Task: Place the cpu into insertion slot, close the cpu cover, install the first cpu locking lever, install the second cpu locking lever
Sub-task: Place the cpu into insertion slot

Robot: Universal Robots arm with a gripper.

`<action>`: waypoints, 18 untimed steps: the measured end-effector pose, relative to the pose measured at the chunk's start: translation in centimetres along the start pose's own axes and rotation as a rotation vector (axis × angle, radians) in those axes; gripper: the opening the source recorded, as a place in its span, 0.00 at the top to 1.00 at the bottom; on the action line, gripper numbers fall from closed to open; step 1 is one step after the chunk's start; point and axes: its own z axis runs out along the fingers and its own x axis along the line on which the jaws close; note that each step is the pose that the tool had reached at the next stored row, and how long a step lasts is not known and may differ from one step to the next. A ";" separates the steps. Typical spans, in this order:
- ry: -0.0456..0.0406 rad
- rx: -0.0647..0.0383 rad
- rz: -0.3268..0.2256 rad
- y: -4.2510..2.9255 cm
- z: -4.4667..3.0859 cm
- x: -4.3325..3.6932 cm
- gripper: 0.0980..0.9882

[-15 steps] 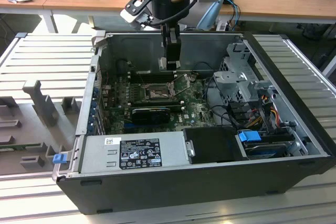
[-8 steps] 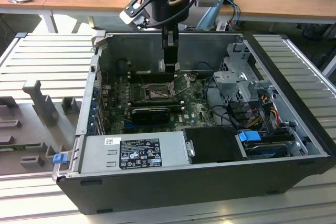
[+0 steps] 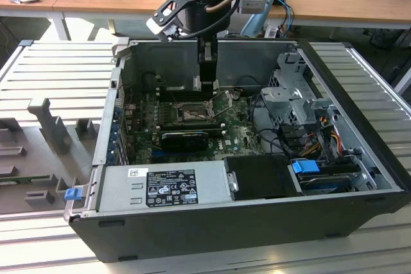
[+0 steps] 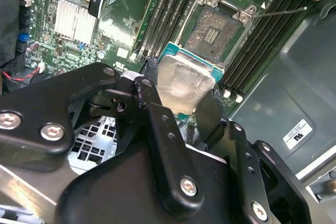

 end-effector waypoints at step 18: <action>-0.0019 0.000 0.001 -0.12 1.65 -0.01 0.52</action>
